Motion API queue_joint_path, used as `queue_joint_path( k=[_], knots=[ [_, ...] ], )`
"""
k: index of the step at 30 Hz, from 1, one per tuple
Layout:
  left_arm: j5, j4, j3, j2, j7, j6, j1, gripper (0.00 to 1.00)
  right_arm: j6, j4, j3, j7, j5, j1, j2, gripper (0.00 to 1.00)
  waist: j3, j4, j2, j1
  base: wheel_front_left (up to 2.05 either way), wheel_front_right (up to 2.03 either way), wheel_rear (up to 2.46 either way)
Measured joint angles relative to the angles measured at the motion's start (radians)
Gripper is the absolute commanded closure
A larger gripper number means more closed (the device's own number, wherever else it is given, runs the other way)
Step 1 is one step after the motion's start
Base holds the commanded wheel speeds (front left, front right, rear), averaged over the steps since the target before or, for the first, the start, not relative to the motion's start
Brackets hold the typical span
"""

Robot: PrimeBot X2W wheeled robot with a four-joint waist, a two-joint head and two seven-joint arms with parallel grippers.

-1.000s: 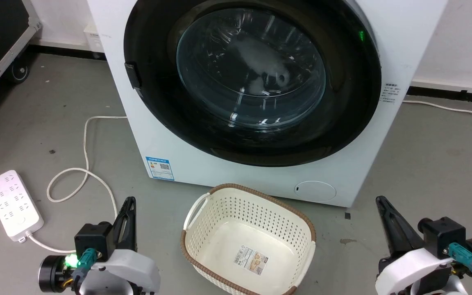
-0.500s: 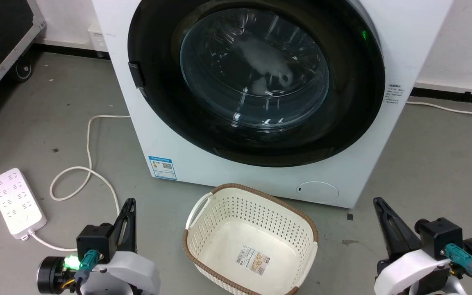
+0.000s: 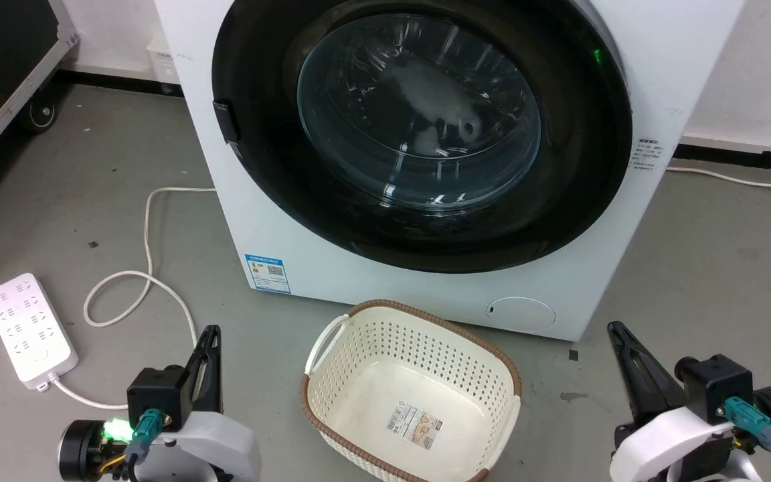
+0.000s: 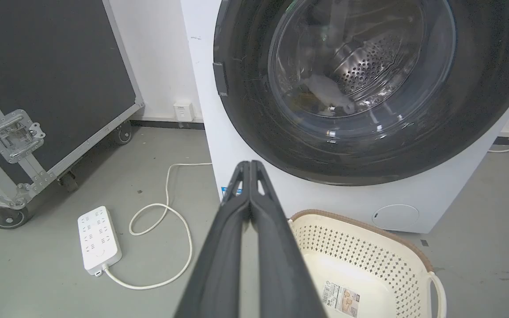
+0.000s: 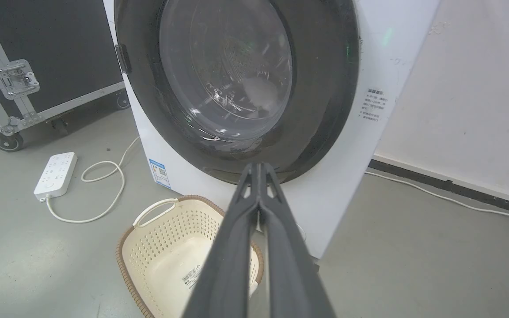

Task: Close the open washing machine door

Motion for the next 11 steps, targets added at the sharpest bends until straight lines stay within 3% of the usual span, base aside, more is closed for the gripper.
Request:
queue_joint_path(
  k=[11],
  knots=[
    [0.0,0.0,0.0,0.0,0.0,0.0,0.0,1.0,0.0,0.0,0.0,0.0,0.0,0.0,0.0,1.0,0.0,0.0,0.0,0.0,0.0,0.0,0.0]
  ],
)
